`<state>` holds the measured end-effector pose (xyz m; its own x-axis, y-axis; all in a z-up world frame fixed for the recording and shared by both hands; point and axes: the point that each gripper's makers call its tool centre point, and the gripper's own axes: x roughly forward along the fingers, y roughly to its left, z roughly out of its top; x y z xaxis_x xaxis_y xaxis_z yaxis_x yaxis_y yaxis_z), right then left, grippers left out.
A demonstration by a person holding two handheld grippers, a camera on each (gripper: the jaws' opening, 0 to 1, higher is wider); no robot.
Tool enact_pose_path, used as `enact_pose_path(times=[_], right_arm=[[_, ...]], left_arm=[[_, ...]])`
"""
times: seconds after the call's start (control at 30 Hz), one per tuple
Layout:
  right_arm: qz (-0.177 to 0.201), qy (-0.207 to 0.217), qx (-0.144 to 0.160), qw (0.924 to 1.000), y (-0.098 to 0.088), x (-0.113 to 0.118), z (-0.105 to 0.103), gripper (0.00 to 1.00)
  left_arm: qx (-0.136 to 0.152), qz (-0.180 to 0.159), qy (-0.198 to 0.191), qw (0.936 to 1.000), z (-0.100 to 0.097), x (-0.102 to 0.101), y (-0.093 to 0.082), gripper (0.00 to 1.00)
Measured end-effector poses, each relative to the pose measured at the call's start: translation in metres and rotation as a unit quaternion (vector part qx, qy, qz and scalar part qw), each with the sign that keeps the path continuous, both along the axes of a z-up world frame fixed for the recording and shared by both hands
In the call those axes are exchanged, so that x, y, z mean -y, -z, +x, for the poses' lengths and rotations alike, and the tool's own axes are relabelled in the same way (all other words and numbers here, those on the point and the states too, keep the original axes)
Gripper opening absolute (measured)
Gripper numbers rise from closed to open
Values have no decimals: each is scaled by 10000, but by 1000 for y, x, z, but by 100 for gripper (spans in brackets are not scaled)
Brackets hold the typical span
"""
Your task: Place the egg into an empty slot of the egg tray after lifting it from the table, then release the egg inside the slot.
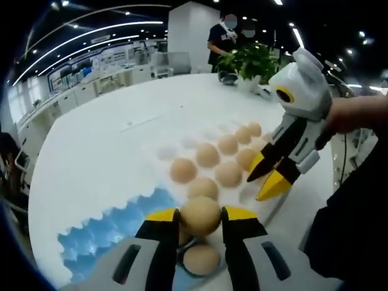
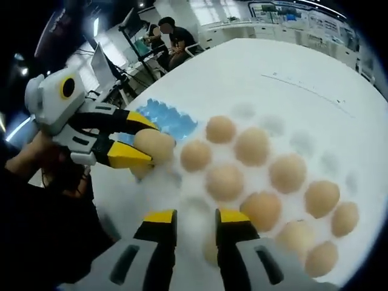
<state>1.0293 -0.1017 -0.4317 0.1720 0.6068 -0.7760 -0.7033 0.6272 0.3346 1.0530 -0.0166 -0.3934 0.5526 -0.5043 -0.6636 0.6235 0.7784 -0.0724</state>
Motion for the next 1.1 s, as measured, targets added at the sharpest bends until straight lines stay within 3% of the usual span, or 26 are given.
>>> enact_pose_path(times=[0.17,0.47,0.77,1.1], right_arm=[[-209,-226,192,9993,2,0,0,24],[-82,-19,222,9997,4,5,5,18],[-156,-103,271,9995,5,5,5,16],[-110,-84,314,9994,5,5,5,15]], left_arm=[[30,13,-50,10000,7,-5,-2,28],[146,99,0,9998,18,-8,-7,28],[108,175,-81,9998,36,-12,-6,28],[-43,424,-138,9990,49,-21,8,28]])
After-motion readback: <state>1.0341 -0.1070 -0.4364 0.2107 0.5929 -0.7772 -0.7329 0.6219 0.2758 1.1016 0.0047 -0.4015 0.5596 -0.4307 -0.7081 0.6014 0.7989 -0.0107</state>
